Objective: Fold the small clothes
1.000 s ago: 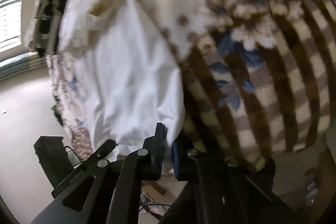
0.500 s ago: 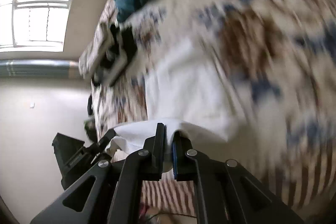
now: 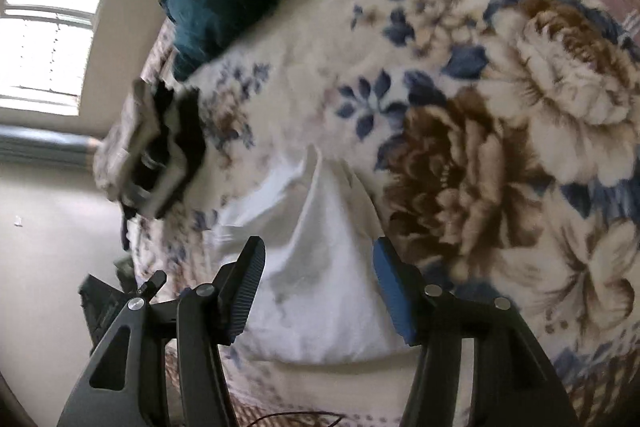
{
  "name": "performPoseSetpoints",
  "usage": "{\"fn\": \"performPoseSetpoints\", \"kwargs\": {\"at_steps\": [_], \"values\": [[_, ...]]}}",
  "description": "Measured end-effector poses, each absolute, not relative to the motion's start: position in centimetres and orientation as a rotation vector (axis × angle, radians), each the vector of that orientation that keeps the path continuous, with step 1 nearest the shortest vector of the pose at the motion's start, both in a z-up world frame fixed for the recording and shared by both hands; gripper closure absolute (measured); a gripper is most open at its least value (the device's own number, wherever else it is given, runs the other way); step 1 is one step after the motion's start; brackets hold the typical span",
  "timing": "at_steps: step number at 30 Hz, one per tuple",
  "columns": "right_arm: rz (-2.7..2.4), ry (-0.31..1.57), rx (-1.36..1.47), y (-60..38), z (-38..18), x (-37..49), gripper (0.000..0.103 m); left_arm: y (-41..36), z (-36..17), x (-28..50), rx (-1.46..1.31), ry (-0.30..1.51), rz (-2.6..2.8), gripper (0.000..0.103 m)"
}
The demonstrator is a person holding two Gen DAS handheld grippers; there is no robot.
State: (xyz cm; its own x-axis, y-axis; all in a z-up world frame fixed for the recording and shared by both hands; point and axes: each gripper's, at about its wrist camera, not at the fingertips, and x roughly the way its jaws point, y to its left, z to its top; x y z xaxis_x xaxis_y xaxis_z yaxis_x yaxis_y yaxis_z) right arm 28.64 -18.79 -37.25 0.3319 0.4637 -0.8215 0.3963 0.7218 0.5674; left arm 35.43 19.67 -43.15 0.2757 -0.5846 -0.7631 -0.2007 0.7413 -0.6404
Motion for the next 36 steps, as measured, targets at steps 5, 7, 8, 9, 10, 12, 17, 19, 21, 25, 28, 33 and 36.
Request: {"fn": "performPoseSetpoints", "kwargs": {"at_steps": [5, 7, 8, 9, 10, 12, 17, 19, 21, 25, 28, 33, 36], "values": [[0.103, 1.341, 0.759, -16.6, -41.7, 33.2, 0.045, 16.6, -46.7, 39.5, -0.573, 1.342, -0.322, 0.043], [0.079, 1.334, 0.682, -16.0, -42.1, 34.4, 0.062, 15.6, -46.2, 41.1, -0.521, 1.297, -0.352, 0.044], [0.056, 1.325, 0.644, -15.8, -42.2, 34.9, 0.070, 15.3, -46.1, 41.9, -0.496, 1.293, -0.341, 0.044], [0.016, 1.328, 0.611, -15.8, -42.3, 35.4, 0.070, 15.2, -46.4, 42.8, -0.488, 1.295, -0.334, 0.044], [-0.003, 1.330, 0.606, -15.9, -42.4, 35.7, 0.070, 15.5, -46.7, 43.7, -0.511, 1.307, -0.319, 0.044], [-0.015, 1.333, 0.655, -16.5, -42.3, 36.0, 0.070, 16.5, -46.8, 44.3, -0.568, 1.315, -0.301, 0.045], [0.080, 1.346, 0.717, -16.6, -41.2, 35.8, 0.049, 17.8, -45.7, 42.1, -0.624, 1.346, -0.356, 0.043], [0.097, 1.384, 0.696, -16.0, -41.8, 35.9, 0.049, 17.4, -46.5, 41.2, -0.607, 1.380, -0.365, 0.043], [0.091, 1.397, 0.672, -15.5, -42.7, 36.3, 0.049, 16.7, -47.3, 41.0, -0.559, 1.388, -0.360, 0.050], [0.042, 1.346, 0.677, -15.2, -43.5, 37.2, 0.088, 15.0, -47.4, 42.8, -0.509, 1.329, -0.404, 0.094], [-0.005, 1.304, 0.712, -16.2, -43.3, 37.4, 0.095, 14.2, -47.1, 44.1, -0.477, 1.294, -0.426, 0.094], [-0.080, 1.347, 0.681, -17.4, -43.6, 37.7, 0.096, 14.5, -49.2, 45.6, -0.494, 1.391, -0.412, 0.087], [-0.033, 1.403, 0.797, -18.3, -44.0, 37.4, 0.089, 16.3, -48.9, 45.1, -0.612, 1.422, -0.400, 0.067]]}}
